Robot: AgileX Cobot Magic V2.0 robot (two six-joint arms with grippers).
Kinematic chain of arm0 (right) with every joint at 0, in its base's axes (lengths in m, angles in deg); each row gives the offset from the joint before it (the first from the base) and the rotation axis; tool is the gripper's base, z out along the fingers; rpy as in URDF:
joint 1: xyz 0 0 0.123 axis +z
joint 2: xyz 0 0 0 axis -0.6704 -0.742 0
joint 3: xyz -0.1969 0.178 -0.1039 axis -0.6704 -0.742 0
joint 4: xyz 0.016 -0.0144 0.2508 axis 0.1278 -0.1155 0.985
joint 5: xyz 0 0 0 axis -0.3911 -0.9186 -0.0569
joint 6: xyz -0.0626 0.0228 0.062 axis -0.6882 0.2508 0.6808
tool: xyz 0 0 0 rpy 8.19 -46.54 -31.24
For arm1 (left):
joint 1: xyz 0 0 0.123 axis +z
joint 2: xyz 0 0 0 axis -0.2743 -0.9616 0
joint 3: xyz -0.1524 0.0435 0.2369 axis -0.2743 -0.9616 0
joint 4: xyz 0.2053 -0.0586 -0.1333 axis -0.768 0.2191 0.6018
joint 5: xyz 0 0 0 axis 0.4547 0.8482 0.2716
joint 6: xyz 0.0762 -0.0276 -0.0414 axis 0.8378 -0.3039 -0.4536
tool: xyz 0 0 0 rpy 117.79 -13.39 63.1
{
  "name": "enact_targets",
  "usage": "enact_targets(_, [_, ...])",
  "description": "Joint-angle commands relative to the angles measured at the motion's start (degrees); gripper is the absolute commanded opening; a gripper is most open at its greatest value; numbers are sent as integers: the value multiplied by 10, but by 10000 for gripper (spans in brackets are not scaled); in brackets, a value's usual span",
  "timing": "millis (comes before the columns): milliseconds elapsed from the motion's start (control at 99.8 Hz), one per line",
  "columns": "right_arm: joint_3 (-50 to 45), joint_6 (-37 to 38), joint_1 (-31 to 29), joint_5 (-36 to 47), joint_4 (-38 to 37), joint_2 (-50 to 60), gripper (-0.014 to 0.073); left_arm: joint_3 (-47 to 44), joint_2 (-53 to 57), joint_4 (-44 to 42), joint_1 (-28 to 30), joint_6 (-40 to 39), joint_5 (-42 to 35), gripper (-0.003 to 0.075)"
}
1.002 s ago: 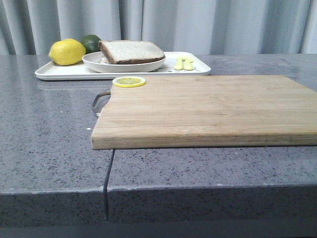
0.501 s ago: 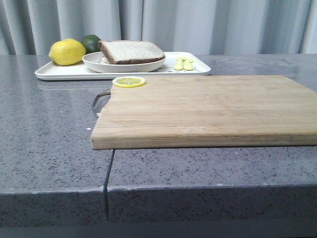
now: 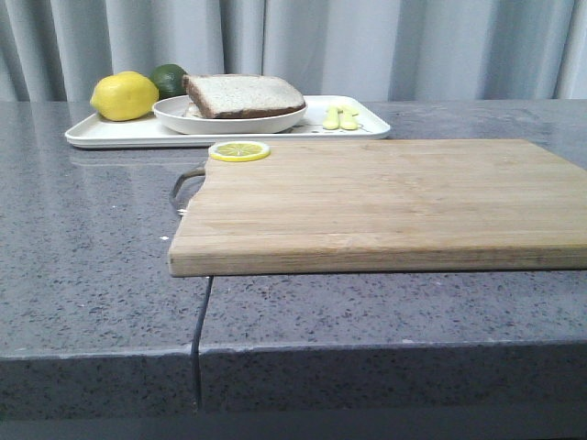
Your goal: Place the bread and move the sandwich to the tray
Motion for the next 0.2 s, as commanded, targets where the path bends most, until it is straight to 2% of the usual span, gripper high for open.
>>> enact_targets(0, [0,1,-3,40,-6,13,-116,-10,18,4,1,1,-45,-19])
enact_targets(190, [0,1,-3,41,-6,13,-116,-10,18,4,1,1,-45,-19])
